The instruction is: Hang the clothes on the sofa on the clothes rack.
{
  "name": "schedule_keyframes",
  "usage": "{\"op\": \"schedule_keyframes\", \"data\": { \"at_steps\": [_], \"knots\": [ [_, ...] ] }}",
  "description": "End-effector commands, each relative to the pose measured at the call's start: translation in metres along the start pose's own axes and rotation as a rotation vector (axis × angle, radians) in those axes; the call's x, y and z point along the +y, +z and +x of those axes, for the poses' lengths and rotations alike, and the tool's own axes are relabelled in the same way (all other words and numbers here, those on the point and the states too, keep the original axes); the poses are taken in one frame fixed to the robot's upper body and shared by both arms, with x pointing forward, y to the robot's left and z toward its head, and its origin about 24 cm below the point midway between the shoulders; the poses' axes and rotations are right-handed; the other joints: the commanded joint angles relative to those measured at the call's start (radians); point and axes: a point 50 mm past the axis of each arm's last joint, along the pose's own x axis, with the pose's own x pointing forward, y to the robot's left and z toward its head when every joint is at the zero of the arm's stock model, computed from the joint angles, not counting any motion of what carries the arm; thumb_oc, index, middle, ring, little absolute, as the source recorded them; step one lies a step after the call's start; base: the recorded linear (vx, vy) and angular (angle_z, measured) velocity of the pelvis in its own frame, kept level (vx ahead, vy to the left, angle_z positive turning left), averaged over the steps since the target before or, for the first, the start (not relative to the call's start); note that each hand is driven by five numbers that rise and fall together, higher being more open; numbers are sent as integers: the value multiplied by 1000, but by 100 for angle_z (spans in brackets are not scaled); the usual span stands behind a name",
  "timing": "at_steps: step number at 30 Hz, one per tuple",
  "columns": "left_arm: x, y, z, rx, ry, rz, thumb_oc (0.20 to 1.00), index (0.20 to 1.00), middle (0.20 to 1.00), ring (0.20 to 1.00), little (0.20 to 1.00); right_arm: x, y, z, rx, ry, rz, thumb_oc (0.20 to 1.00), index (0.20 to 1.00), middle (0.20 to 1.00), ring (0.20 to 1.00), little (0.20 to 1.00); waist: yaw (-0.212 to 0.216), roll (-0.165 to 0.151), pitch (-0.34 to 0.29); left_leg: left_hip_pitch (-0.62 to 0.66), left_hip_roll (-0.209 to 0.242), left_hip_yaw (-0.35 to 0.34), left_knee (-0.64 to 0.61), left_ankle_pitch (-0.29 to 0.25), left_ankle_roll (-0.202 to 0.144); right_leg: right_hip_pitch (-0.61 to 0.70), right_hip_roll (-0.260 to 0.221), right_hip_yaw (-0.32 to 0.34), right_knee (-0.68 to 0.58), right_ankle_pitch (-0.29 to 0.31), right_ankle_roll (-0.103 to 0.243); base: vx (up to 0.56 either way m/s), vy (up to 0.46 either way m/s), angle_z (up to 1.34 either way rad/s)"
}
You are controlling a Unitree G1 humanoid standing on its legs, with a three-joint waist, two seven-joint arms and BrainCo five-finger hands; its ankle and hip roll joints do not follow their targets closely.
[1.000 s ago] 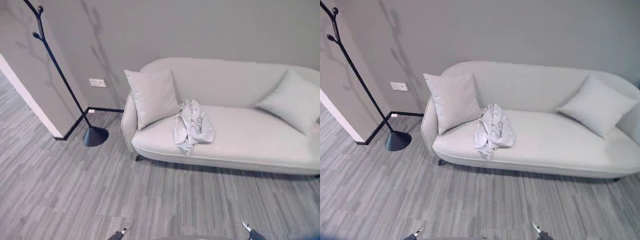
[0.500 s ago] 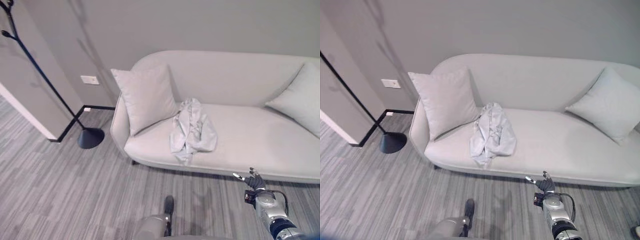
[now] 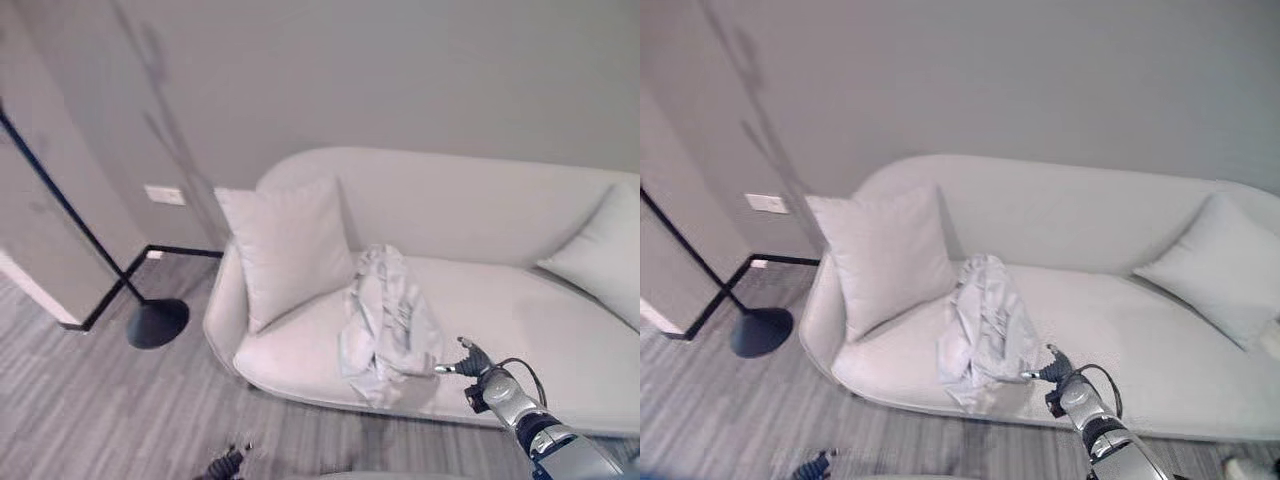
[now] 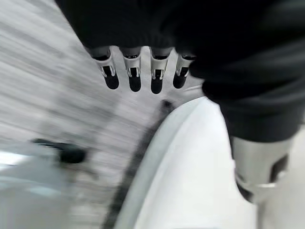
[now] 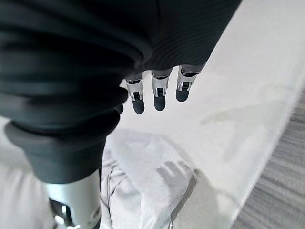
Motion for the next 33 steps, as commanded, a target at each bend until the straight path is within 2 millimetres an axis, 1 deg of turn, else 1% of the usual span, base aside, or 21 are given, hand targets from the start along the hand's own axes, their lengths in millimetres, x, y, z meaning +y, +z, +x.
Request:
{"op": "schedule_keyframes", "data": {
  "at_steps": [1, 2, 4, 5, 7, 9, 10, 15, 16, 17, 18, 19, 20, 23, 24, 25, 26, 29, 30, 31, 33],
  "knots": [
    [-5, -4, -1, -4, 4, 33, 1000, 1000, 1000, 1000, 1000, -19, 13, 7, 3, -61, -30, 1000, 1000, 1000, 1000, 1000, 21, -37, 4, -27, 62, -11, -20, 7, -104, 176, 71, 1, -243, 206, -33, 40, -87, 46],
    [-9, 0, 0, -24, -12, 25, 1000, 1000, 1000, 1000, 1000, -12, 12, 7, 22, -44, -16, 1000, 1000, 1000, 1000, 1000, 28, -40, 13, -40, 64, -27, -20, 10, -108, 177, 75, 4, -264, 214, -36, 7, -76, 47],
    [-16, 0, 0, -30, -42, 47, 1000, 1000, 1000, 1000, 1000, -2, 7, 6, 67, -11, -12, 1000, 1000, 1000, 1000, 1000, 42, -40, 28, -71, 69, -44, -20, 21, -114, 180, 78, -11, -294, 216, -38, -140, -113, 64],
    [-27, 1, 1, -39, -79, 86, 1000, 1000, 1000, 1000, 1000, 1, 11, 7, 83, -20, -11, 1000, 1000, 1000, 1000, 1000, 61, -31, 68, -130, 73, -70, -20, 43, -119, 158, 82, -32, -299, 216, -43, -336, -110, 66],
    [-38, 7, 2, -60, -114, 127, 1000, 1000, 1000, 1000, 1000, 2, 18, 9, 93, -37, 7, 1000, 1000, 1000, 1000, 1000, 72, -10, 116, -196, 71, -109, -20, 70, -122, 106, 87, -61, -278, 211, -51, -326, -63, 62],
    [-45, 13, 2, -80, -133, 153, 1000, 1000, 1000, 1000, 1000, -4, 21, 10, 106, -67, 34, 1000, 1000, 1000, 1000, 1000, 80, 19, 155, -258, 63, -148, -12, 94, -126, 48, 86, -94, -246, 203, -59, -236, -12, 80],
    [-48, 17, 3, -96, -142, 165, 1000, 1000, 1000, 1000, 1000, -9, 24, 11, 108, -91, 48, 1000, 1000, 1000, 1000, 1000, 81, 37, 171, -296, 58, -165, -2, 104, -128, 14, 81, -111, -222, 197, -62, -153, 7, 37],
    [-48, 17, 3, -96, -142, 165, 1000, 1000, 1000, 1000, 1000, -9, 24, 11, 108, -91, 48, 1000, 1000, 1000, 1000, 1000, 81, 37, 171, -297, 57, -165, -2, 104, -128, 13, 81, -111, -221, 197, -62, -45, 8, 15],
    [-52, 26, 3, -133, -155, 204, 1000, 1000, 1000, 1000, 1000, -26, 33, 13, 101, -144, 91, 551, 551, 551, 551, 551, 95, 79, 211, -370, 48, -200, 20, 126, -136, -58, 68, -140, -161, 172, -72, -196, 39, -12],
    [-53, 29, 3, -145, -163, 216, 1000, 1000, 1000, 1000, 1000, -34, 33, 14, 112, -168, 101, 238, 238, 238, 238, 238, 105, 93, 222, -396, 43, -215, 23, 135, -139, -83, 63, -154, -141, 163, -75, -193, 6, -2],
    [-59, 35, 3, -167, -188, 263, 1000, 1000, 1000, 1000, 1000, -40, 35, 14, 121, -180, 67, 200, 200, 200, 200, 200, 138, 130, 238, -429, 35, -251, 4, 143, -153, -127, 51, -186, -89, 109, -75, -51, -12, 33],
    [-65, 39, 3, -181, -206, 301, 1000, 1000, 1000, 1000, 1000, -42, 36, 14, 122, -193, 37, 200, 200, 200, 200, 200, 149, 147, 242, -450, 31, -266, -5, 152, -157, -150, 43, -201, -71, 99, -75, 3, -6, 95],
    [-71, 41, 3, -193, -219, 316, 1000, 1000, 1000, 1000, 1000, -42, 38, 14, 115, -206, 59, 200, 200, 200, 200, 200, 149, 153, 243, -452, 26, -270, -9, 152, -157, -153, 41, -204, -69, 94, -74, 13, 33, 109],
    [-79, 42, 2, -204, -221, 358, 1000, 1000, 1000, 1000, 1000, -31, 43, 14, 82, -206, 49, 200, 200, 200, 200, 200, 137, 149, 241, -439, 24, -269, -15, 146, -153, -140, 38, -205, -69, 86, -75, 41, 35, 27],
    [-79, 42, 2, -204, -220, 358, 1000, 1000, 1000, 1000, 1000, -31, 43, 14, 82, -206, 48, 200, 200, 200, 200, 200, 136, 149, 241, -439, 24, -269, -15, 145, -153, -139, 38, -205, -70, 86, -75, 44, 36, -17],
    [-83, 44, 1, -225, -228, 384, 1000, 1000, 1000, 1000, 1000, -23, 44, 13, 68, -199, 13, 200, 200, 200, 200, 200, 125, 145, 237, -428, 22, -265, -19, 140, -151, -131, 37, -203, -72, 84, -75, 30, 24, -11],
    [-83, 43, 1, -225, -228, 384, 1000, 1000, 1000, 1000, 1000, -23, 44, 13, 68, -198, 12, 200, 200, 200, 200, 200, 125, 145, 237, -428, 22, -266, -19, 140, -151, -130, 37, -203, -72, 83, -75, 44, 39, -1],
    [-85, 49, 0, -254, -230, 403, 1000, 1000, 1000, 1000, 1000, -17, 43, 13, 62, -194, 19, 200, 200, 200, 200, 200, 105, 133, 233, -405, 23, -256, -20, 129, -147, -114, 34, -194, -71, 83, -75, 27, 35, 0],
    [-84, 50, 1, -260, -223, 422, 1000, 1000, 1000, 1000, 1000, -14, 38, 12, 71, -196, 72, 442, 442, 442, 442, 442, 90, 121, 226, -383, 23, -245, -20, 118, -143, -100, 32, -184, -71, 83, -76, 55, 63, -3],
    [-83, 50, 1, -259, -216, 426, 1000, 1000, 1000, 1000, 1000, -11, 36, 11, 75, -195, 114, 1000, 1000, 1000, 1000, 1000, 82, 114, 220, -371, 25, -238, -20, 112, -141, -92, 31, -178, -73, 84, -76, 66, 65, -5],
    [-82, 49, 1, -253, -210, 429, 1000, 1000, 1000, 1000, 1000, -7, 33, 11, 84, -186, 149, 1000, 1000, 1000, 1000, 1000, 75, 108, 215, -359, 25, -231, -20, 105, -138, -83, 30, -172, -75, 86, -75, 46, 30, -21]
  ]
}}
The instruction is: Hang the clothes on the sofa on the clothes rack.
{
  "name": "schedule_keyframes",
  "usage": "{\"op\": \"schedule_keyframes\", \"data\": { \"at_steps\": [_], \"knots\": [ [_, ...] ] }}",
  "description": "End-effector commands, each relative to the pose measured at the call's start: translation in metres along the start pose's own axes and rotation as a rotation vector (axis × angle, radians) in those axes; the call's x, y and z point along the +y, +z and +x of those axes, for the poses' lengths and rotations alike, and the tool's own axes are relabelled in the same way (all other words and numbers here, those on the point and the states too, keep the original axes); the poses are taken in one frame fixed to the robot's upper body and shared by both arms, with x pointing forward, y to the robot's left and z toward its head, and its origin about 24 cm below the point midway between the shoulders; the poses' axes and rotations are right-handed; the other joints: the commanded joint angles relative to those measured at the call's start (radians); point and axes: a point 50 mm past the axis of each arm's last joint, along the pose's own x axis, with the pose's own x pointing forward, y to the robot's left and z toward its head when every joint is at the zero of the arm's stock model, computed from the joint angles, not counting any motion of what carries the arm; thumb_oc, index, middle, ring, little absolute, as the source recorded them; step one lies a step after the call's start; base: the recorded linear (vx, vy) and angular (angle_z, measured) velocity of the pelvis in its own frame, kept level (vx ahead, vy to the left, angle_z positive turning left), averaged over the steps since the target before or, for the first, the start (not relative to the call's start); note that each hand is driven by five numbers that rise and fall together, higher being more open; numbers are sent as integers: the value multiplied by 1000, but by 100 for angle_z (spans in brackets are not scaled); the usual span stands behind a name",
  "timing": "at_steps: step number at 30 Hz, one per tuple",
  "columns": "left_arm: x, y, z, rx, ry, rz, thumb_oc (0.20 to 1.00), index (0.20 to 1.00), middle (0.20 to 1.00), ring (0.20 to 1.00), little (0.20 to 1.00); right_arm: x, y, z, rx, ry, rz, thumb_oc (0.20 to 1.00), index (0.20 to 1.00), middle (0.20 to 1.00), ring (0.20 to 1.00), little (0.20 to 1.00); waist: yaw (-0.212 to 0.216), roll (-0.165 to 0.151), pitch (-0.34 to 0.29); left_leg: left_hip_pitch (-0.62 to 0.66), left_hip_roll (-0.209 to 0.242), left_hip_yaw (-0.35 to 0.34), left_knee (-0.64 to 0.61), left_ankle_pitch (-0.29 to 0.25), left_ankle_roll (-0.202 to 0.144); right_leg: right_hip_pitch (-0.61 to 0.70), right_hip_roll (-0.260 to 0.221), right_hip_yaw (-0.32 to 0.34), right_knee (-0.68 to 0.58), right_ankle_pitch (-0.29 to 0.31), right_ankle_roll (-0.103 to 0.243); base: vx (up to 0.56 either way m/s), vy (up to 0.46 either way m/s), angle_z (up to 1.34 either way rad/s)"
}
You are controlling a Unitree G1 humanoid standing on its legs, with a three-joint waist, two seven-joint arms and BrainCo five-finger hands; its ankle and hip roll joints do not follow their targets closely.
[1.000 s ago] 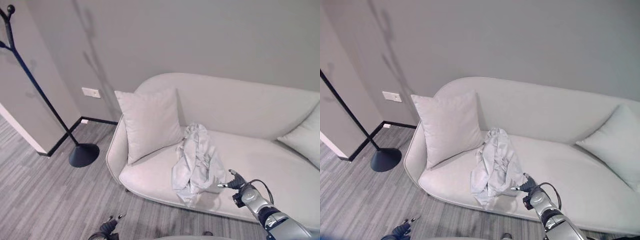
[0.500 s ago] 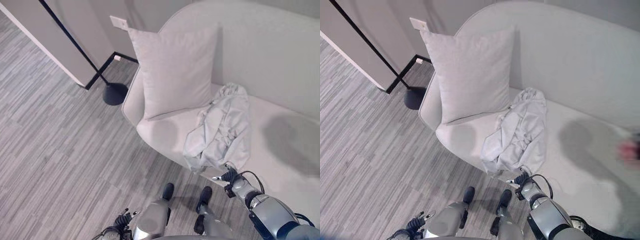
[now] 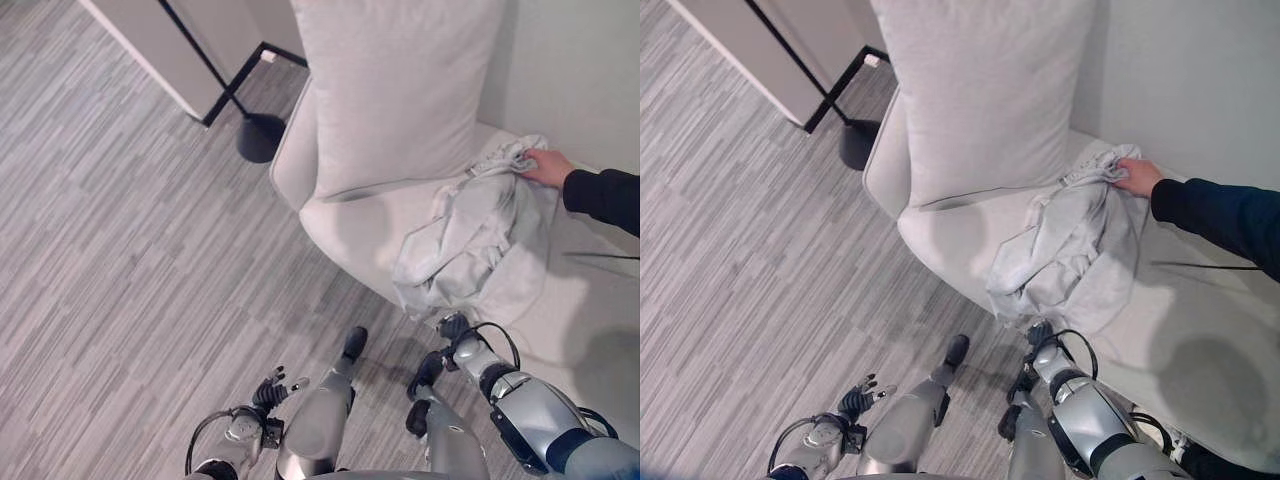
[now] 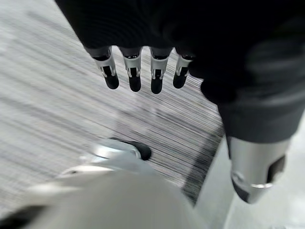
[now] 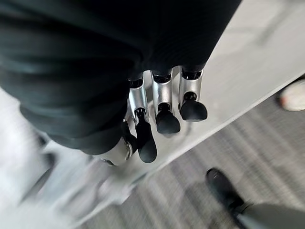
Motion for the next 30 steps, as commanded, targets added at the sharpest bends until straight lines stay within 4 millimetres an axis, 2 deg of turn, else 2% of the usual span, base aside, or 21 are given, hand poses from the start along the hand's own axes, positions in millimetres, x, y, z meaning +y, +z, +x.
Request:
{"op": "schedule_keyframes", "data": {
  "at_steps": [1, 2, 3, 7, 8, 10, 13, 20, 26, 30],
  "knots": [
    [-7, -19, -4, 65, 5, 41, 1000, 1000, 1000, 1000, 1000, 1, -21, -3, 41, -18, 68, 1000, 1000, 1000, 1000, 1000, -11, 1, -72, 23, -32, 34, -123, 27, 13, 37, -43, 31, 82, -109, 56, 31, 13, -31],
    [-7, -19, -4, 65, 5, 41, 1000, 1000, 1000, 1000, 1000, 1, -21, -3, 41, -17, 68, 1000, 1000, 1000, 1000, 1000, -11, 1, -71, 24, -32, 34, -123, 27, 13, 39, -43, 31, 81, -109, 56, 20, 74, -24],
    [-5, -25, -5, 98, 22, 37, 1000, 1000, 1000, 1000, 1000, 16, -31, -8, 59, 29, 102, 1000, 1000, 1000, 1000, 1000, -32, -16, -92, 38, -31, 47, -123, 37, 22, 52, -43, 32, 67, -78, 51, 23, 64, -18],
    [0, -45, -11, 200, 54, 29, 1000, 1000, 1000, 1000, 1000, 52, -57, -26, 97, 185, 165, 1000, 1000, 1000, 1000, 1000, -86, -57, -146, 120, -30, 77, -123, 3, 28, 127, -32, 55, 39, -79, 52, 103, 47, -13],
    [0, -45, -11, 200, 54, 29, 1000, 1000, 1000, 1000, 1000, 52, -57, -26, 97, 185, 165, 1000, 1000, 1000, 1000, 1000, -86, -57, -145, 121, -30, 77, -123, 2, 28, 128, -32, 55, 39, -79, 52, 97, 31, -34],
    [2, -53, -14, 237, 63, 19, 1000, 1000, 1000, 1000, 1000, 66, -67, -34, 104, 255, 165, 1000, 1000, 1000, 1000, 1000, -106, -68, -171, 160, -29, 90, -123, -13, 33, 163, -29, 66, 25, -81, 54, 91, 39, -27],
    [10, -71, -23, 318, 76, 6, 1000, 1000, 1000, 1000, 1000, 90, -89, -55, 121, 396, 167, 1000, 1000, 1000, 1000, 1000, -137, -86, -258, 266, -33, 127, -123, -50, 47, 256, -24, 103, 1, -77, 65, 150, 74, -41],
    [6, -83, -30, 361, 40, 4, 1000, 1000, 1000, 1000, 1000, 92, -115, -65, 220, 415, 291, 1000, 1000, 1000, 1000, 1000, -144, -86, -326, 351, -40, 159, -123, -84, 58, 321, -25, 136, -5, -76, 73, 68, 38, -22],
    [3, -91, -34, 389, 21, 4, 1000, 1000, 1000, 1000, 1000, 96, -122, -70, 244, 432, 277, 1000, 1000, 1000, 1000, 1000, -139, -87, -339, 372, -41, 156, -123, -91, 60, 340, -31, 131, -5, -78, 76, 29, 10, -7],
    [5, -97, -38, 415, 37, -5, 1000, 1000, 1000, 1000, 1000, 99, -117, -70, 217, 443, 233, 1000, 1000, 1000, 1000, 1000, -127, -87, -331, 373, -42, 158, -123, -92, 61, 338, -39, 121, 0, -68, 80, 5, 0, 5]
  ]
}}
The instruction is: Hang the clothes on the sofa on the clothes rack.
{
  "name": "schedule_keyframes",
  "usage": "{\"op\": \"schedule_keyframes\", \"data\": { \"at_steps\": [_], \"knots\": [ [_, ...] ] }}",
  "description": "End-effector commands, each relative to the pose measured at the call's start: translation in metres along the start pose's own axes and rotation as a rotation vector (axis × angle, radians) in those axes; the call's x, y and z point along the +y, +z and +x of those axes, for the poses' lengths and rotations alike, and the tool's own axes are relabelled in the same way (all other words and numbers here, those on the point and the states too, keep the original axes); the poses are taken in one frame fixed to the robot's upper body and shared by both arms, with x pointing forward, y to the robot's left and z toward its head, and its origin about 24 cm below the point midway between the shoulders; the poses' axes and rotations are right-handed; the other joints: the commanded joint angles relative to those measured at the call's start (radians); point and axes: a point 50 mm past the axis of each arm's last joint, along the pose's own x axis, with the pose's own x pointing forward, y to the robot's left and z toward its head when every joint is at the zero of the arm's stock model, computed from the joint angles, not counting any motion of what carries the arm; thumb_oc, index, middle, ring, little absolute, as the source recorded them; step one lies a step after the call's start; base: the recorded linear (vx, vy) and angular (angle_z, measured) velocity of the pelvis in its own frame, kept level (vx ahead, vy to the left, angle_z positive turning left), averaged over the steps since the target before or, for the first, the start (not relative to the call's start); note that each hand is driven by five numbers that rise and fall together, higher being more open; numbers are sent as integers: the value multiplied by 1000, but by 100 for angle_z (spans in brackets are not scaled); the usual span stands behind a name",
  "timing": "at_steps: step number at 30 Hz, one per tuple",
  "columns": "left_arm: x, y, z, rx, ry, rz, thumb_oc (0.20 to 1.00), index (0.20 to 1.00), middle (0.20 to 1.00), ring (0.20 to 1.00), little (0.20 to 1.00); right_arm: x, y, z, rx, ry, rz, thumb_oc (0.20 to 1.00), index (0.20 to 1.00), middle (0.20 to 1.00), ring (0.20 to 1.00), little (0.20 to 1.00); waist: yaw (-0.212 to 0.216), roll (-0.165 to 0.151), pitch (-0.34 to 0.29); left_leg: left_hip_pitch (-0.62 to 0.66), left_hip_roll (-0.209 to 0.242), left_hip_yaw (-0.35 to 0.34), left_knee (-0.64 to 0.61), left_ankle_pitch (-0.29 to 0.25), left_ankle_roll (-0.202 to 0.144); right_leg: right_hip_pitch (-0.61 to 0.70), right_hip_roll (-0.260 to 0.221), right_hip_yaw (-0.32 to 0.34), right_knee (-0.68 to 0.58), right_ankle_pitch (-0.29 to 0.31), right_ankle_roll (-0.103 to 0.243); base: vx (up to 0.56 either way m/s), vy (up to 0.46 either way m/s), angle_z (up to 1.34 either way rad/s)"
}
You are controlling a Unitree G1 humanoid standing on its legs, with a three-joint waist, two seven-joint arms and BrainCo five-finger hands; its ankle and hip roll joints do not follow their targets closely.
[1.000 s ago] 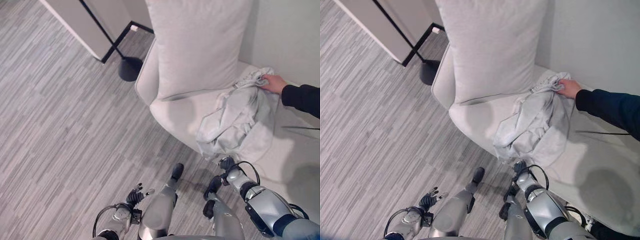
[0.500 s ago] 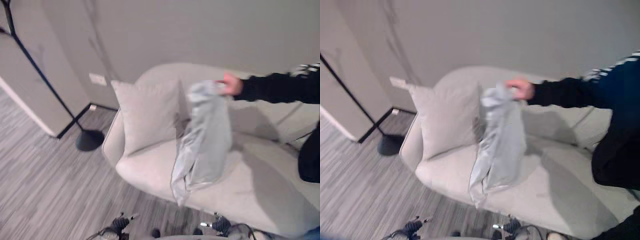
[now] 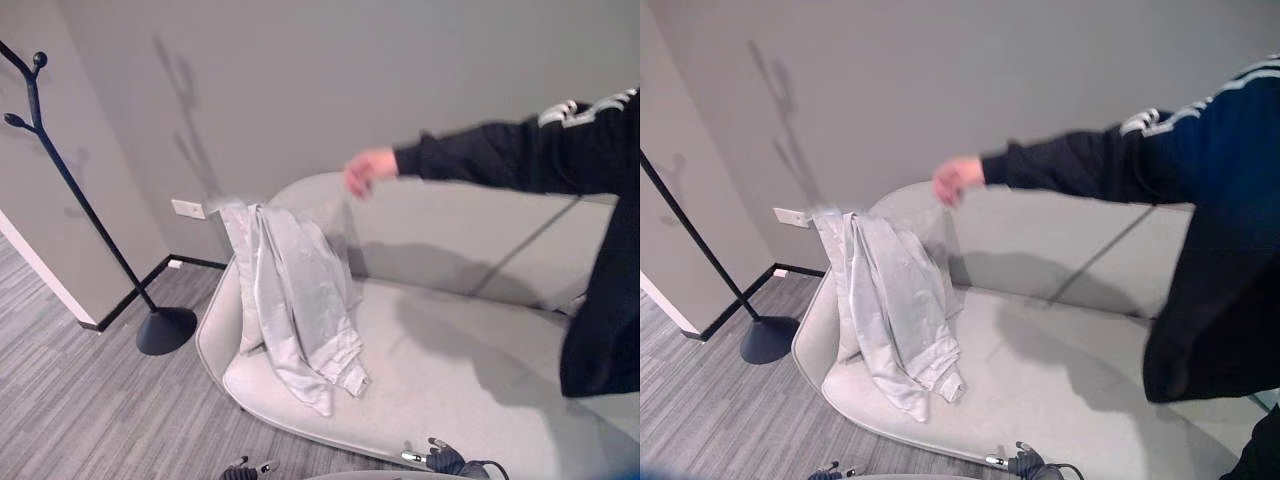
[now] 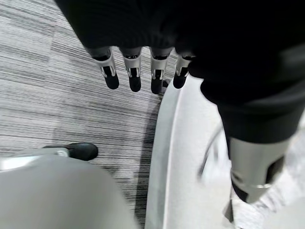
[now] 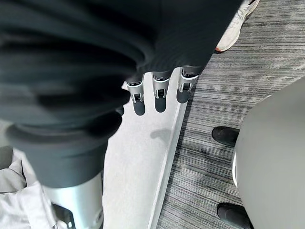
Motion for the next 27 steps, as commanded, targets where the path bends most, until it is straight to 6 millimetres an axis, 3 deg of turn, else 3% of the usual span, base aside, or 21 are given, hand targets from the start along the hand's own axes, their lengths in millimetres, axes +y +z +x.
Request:
{"op": "schedule_keyframes", "data": {
  "at_steps": [1, 5, 6, 7, 12, 14, 15, 16, 17, 18, 19, 20, 21, 22, 23, 24, 25, 27],
  "knots": [
    [-13, 14, 4, -14, -33, 27, 1000, 1000, 1000, 1000, 1000, -5, 30, 5, -80, -8, -78, 1000, 1000, 1000, 1000, 1000, 34, 13, 56, -29, -39, -7, 0, -20, 0, 16, -45, -32, 113, -55, 53, 0, 0, 0],
    [-8, 13, 3, -9, -6, -4, 1000, 1000, 1000, 1000, 1000, -5, 41, 5, -118, -9, -125, 1000, 1000, 1000, 1000, 1000, 46, 15, 74, -40, -32, -1, 0, -8, -4, 3, -37, -27, 112, -42, 55, -35, -25, 0],
    [-4, 16, 4, -20, 10, -15, 1000, 1000, 1000, 1000, 1000, -4, 49, 6, -142, -7, -145, 1000, 1000, 1000, 1000, 1000, 43, 8, 89, -54, -28, -6, 0, 6, -4, -30, 36, 48, 130, -69, 31, -53, -66, -2],
    [0, 15, 3, -16, 25, -20, 1000, 1000, 1000, 1000, 1000, -4, 55, 5, -168, -9, -162, 1000, 1000, 1000, 1000, 1000, 51, 1, 93, -68, -32, -5, 3, 9, -8, -29, 59, 42, 120, -82, 27, -53, -66, 2],
    [1, 17, 4, -35, 52, -85, 1000, 1000, 1000, 1000, 1000, -12, 62, 4, -214, -46, -212, 1000, 1000, 1000, 1000, 1000, 54, -15, 111, -98, -27, -45, 54, -1, -41, 2, 69, -1, 56, -74, 13, 58, -129, 50],
    [-11, 31, 4, -116, 32, -40, 1000, 1000, 1000, 1000, 1000, -31, 86, -2, -336, -156, -271, 1000, 1000, 1000, 1000, 1000, 44, -11, 151, -206, -16, 1, 202, -21, -78, 15, 52, -31, 33, -75, 1, -101, -18, 67],
    [-11, 31, 4, -116, 32, -40, 1000, 1000, 1000, 1000, 1000, -31, 86, -2, -336, -157, -271, 1000, 1000, 1000, 1000, 1000, 43, -10, 149, -213, -16, -1, 212, -26, -79, 12, 53, -33, 34, -75, 1, -158, 105, 87],
    [-16, 38, 4, -151, 34, -75, 1000, 1000, 1000, 1000, 1000, -59, 103, -7, -394, -313, -289, 1000, 1000, 1000, 1000, 1000, 33, -3, 174, -289, 86, 137, 260, 6, -88, 16, 28, -75, 28, -82, 0, -100, 95, 86],
    [-16, 39, 4, -151, 34, -75, 1000, 1000, 1000, 1000, 1000, -59, 103, -7, -395, -313, -289, 1000, 1000, 1000, 1000, 1000, 32, -3, 171, -292, 86, 137, 258, 8, -88, 13, 28, -75, 28, -80, 0, -42, 157, 92],
    [-12, 29, 3, -127, 65, -131, 1000, 1000, 1000, 1000, 1000, -74, 117, -12, -440, -402, -267, 1000, 1000, 1000, 1000, 1000, 44, 5, 169, -288, 173, 194, 222, 43, -95, 34, 21, -94, 7, -86, 10, 54, 63, 73],
    [-12, 29, 3, -127, 65, -131, 1000, 1000, 1000, 1000, 1000, -74, 117, -12, -440, -402, -267, 1000, 1000, 1000, 1000, 1000, 44, 5, 169, -287, 174, 195, 222, 43, -95, 35, 21, -93, 7, -86, 10, 194, 175, 52],
    [-5, 16, 2, -77, 99, -193, 1000, 1000, 1000, 1000, 1000, -81, 131, -15, -480, -432, -230, 1000, 1000, 1000, 1000, 1000, 55, 12, 150, -288, 218, 166, 148, 105, -120, 49, 14, -94, -3, -89, 19, 226, 196, 24],
    [-3, 8, 1, -41, 120, -243, 1000, 1000, 1000, 1000, 1000, -83, 140, -17, -506, -442, -229, 1000, 1000, 1000, 1000, 1000, 64, 14, 144, -291, 248, 146, 107, 135, -136, 61, 7, -88, -7, -95, 25, 224, 197, 4],
    [-3, 8, 1, -41, 120, -243, 1000, 1000, 1000, 1000, 1000, -83, 140, -17, -507, -442, -229, 1000, 1000, 1000, 1000, 1000, 63, 14, 142, -294, 248, 145, 104, 138, -136, 59, 7, -89, -8, -94, 25, 246, 251, -7],
    [-3, 1, 0, -9, 134, -288, 1000, 1000, 1000, 1000, 1000, -87, 150, -21, -542, -477, -248, 1000, 1000, 1000, 1000, 1000, 75, 20, 140, -303, 299, 115, 40, 184, -157, 81, -4, -79, -11, -109, 32, 157, 167, -14],
    [-3, 1, 0, -9, 134, -288, 1000, 1000, 1000, 1000, 1000, -87, 150, -21, -542, -477, -248, 1000, 1000, 1000, 1000, 1000, 75, 20, 140, -301, 300, 116, 40, 184, -157, 82, -4, -79, -11, -109, 32, 334, 395, -12],
    [-7, -4, -1, 10, 132, -281, 1000, 1000, 1000, 1000, 1000, -98, 152, -25, -550, -536, -265, 1000, 1000, 1000, 1000, 1000, 77, 37, 128, -285, 333, 130, 10, 207, -171, 102, -18, -79, -10, -116, 42, 174, 227, -8],
    [-8, -6, -1, 14, 126, -233, 1000, 1000, 1000, 1000, 1000, -108, 149, -27, -539, -583, -239, 1000, 1000, 1000, 1000, 1000, 80, 54, 104, -261, 317, 139, 12, 192, -184, 130, -43, -80, -18, -108, 58, 326, 445, 1]
  ]
}}
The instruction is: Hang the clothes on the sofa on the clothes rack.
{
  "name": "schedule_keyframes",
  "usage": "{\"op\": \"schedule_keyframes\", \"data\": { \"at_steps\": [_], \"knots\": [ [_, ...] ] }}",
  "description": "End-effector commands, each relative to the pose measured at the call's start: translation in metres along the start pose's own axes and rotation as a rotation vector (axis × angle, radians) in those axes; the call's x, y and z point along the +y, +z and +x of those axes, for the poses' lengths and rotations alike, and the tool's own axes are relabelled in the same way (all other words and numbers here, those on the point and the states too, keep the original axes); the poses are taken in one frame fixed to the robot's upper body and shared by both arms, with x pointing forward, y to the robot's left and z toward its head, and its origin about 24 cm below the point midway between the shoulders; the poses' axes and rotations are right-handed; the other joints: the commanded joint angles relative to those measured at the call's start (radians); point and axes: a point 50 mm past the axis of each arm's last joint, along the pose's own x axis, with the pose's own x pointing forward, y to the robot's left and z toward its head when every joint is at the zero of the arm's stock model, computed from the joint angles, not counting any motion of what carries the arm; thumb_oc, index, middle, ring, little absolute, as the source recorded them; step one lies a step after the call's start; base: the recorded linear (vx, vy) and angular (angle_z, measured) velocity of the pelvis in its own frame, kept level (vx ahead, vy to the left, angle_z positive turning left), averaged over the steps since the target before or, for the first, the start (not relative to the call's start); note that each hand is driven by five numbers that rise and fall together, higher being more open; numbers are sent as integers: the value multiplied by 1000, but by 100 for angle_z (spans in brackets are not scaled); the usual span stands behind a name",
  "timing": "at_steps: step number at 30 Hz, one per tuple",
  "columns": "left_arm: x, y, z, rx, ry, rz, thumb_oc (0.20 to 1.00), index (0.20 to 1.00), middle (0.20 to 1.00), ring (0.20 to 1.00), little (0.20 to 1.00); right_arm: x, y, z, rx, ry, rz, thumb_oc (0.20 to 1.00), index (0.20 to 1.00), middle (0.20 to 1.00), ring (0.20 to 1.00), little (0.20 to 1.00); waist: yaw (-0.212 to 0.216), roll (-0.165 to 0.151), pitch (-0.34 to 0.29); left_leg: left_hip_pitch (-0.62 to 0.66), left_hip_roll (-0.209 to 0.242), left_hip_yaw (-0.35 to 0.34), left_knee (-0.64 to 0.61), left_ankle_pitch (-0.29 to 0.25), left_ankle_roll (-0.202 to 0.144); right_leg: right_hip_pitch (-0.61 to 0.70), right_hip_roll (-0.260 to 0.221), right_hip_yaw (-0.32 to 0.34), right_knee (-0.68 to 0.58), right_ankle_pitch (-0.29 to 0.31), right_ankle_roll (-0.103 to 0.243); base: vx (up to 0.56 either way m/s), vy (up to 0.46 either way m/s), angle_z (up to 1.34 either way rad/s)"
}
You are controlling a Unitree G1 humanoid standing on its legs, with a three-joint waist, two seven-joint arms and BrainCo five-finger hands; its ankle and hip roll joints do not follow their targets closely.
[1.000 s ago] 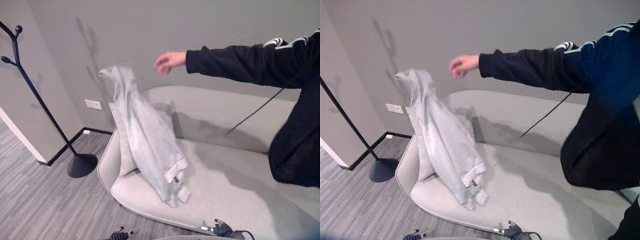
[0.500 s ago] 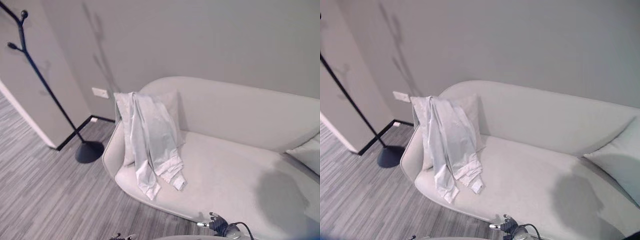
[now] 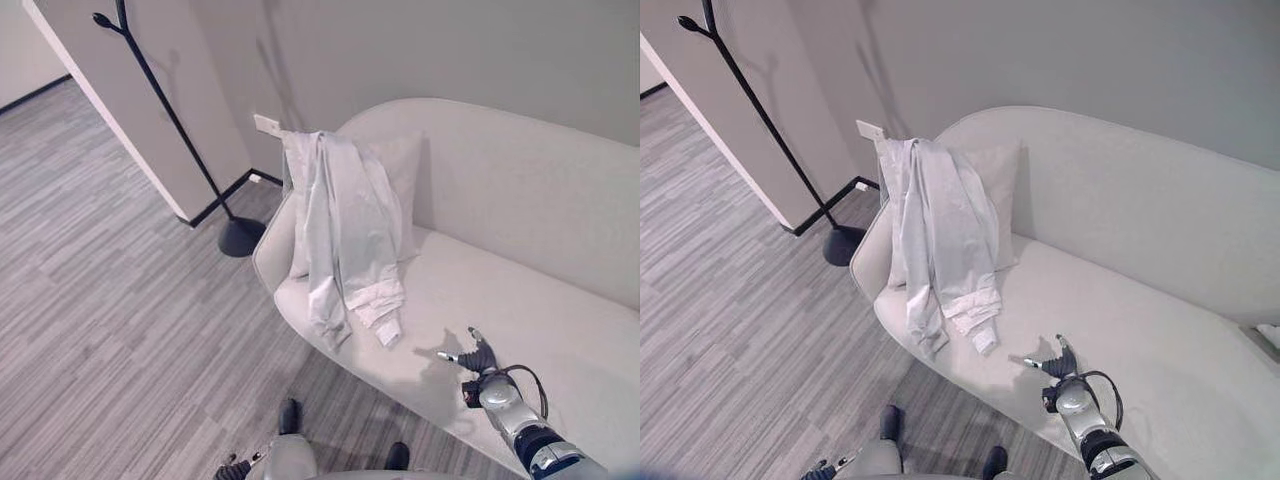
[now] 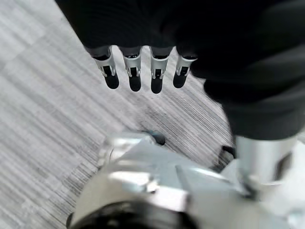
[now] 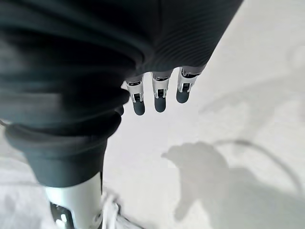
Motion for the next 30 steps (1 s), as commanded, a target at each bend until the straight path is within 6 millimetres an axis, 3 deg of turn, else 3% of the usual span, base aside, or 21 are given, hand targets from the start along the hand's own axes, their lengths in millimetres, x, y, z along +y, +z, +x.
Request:
{"op": "schedule_keyframes", "data": {
  "at_steps": [1, 3, 4, 7, 9, 11, 12, 14, 15, 16, 19, 22, 28, 29, 30],
  "knots": [
    [-5, -8, -2, 10, -17, 138, 1000, 1000, 1000, 1000, 1000, -20, 10, 6, -59, -114, -14, 1000, 1000, 1000, 1000, 1000, 25, 19, -119, -7, -53, 9, -18, 75, 15, 71, -138, -3, 42, -41, 124, 379, 531, 0],
    [-6, -6, -2, 2, -27, 187, 1000, 1000, 1000, 1000, 1000, -21, 7, 6, -36, -133, -7, 1000, 1000, 1000, 1000, 1000, 26, 14, -128, 0, -74, 16, -14, 62, 21, 76, -163, -3, 45, -29, 134, 205, 322, -4],
    [-5, 8, 1, -52, -39, 261, 1000, 1000, 1000, 1000, 1000, -27, 9, 9, -20, -190, 39, 1000, 1000, 1000, 1000, 1000, 30, 3, -131, 2, -116, 33, 6, 34, 39, 73, -209, -5, 59, -1, 153, 169, 348, 2],
    [-6, 37, 4, -159, -45, 314, 1000, 1000, 1000, 1000, 1000, -40, 27, 17, -59, -267, 65, 1000, 1000, 1000, 1000, 1000, 38, -4, -127, 0, -178, 51, 8, -1, 81, 33, -265, -5, 98, 32, 171, 114, 330, 15],
    [-6, 44, 4, -184, -49, 329, 1000, 1000, 1000, 1000, 1000, -43, 33, 19, -71, -291, 65, 1000, 1000, 1000, 1000, 1000, 43, -6, -127, 5, -196, 61, -1, -10, 93, 13, -281, -6, 115, 41, 177, 34, 186, 3],
    [-10, 56, 4, -243, -64, 411, 1000, 1000, 1000, 1000, 1000, -62, 52, 28, -75, -390, 58, 1000, 1000, 1000, 1000, 1000, 50, -10, -119, 23, -239, 96, -29, -24, 121, -25, -330, -35, 152, 134, 196, 39, 266, -29],
    [-10, 57, 4, -244, -64, 410, 1000, 1000, 1000, 1000, 1000, -62, 52, 28, -76, -390, 59, 1000, 1000, 1000, 1000, 1000, 51, -10, -118, 22, -240, 97, -29, -25, 121, -27, -331, -34, 153, 134, 197, 38, 202, -34],
    [-8, 59, 4, -248, -60, 432, 1000, 1000, 1000, 1000, 1000, -67, 57, 31, -63, -409, 62, 1000, 1000, 1000, 1000, 1000, 51, -5, -107, 30, -241, 110, -36, -34, 126, -49, -306, -26, 187, 113, 186, 11, 103, -23],
    [-6, 64, 4, -274, -53, 418, 1000, 1000, 1000, 1000, 1000, -79, 77, 32, -137, -483, 73, 1000, 1000, 1000, 1000, 1000, 34, 13, -87, 21, -248, 97, -36, -38, 128, -124, -209, 50, 155, 61, 160, -15, 63, 2],
    [-6, 64, 4, -274, -53, 418, 1000, 1000, 1000, 1000, 1000, -79, 77, 32, -137, -483, 73, 1000, 1000, 1000, 1000, 1000, 34, 13, -87, 20, -248, 97, -36, -38, 128, -125, -209, 50, 155, 62, 160, 7, 38, 0],
    [-5, 50, 3, -240, -30, 404, 1000, 1000, 1000, 1000, 1000, -79, 111, 29, -308, -453, 143, 1000, 1000, 1000, 1000, 1000, 38, 5, -76, 28, -245, 88, -36, -40, 116, -91, -171, 46, 13, 69, 159, 58, -92, 14],
    [-11, 37, 2, -205, -64, 413, 1000, 1000, 1000, 1000, 1000, -78, 118, 30, -344, -344, 237, 1000, 1000, 1000, 1000, 1000, 48, 6, -69, 12, -231, 54, -36, -27, 106, -78, -160, 21, 4, 68, 157, 44, -85, 9],
    [-11, 39, 2, -208, -69, 408, 1000, 1000, 1000, 1000, 1000, -83, 135, 30, -408, -329, 248, 1000, 1000, 1000, 1000, 1000, 75, 13, -41, -36, -236, 4, -36, -10, 103, -80, -159, -13, 4, 61, 158, -23, -32, 36],
    [-12, 46, 3, -232, -71, 427, 1000, 1000, 1000, 1000, 1000, -89, 152, 31, -447, -346, 243, 1000, 1000, 1000, 1000, 1000, 94, 20, -22, -64, -242, -11, -36, -1, 101, -94, -164, -23, 4, 64, 159, -52, 8, 33],
    [-12, 46, 3, -233, -71, 426, 1000, 1000, 1000, 1000, 1000, -90, 152, 31, -447, -347, 243, 1000, 1000, 1000, 1000, 1000, 93, 20, -23, -66, -242, -12, -36, -1, 101, -95, -164, -24, 4, 64, 159, -107, 28, 22]
  ]
}}
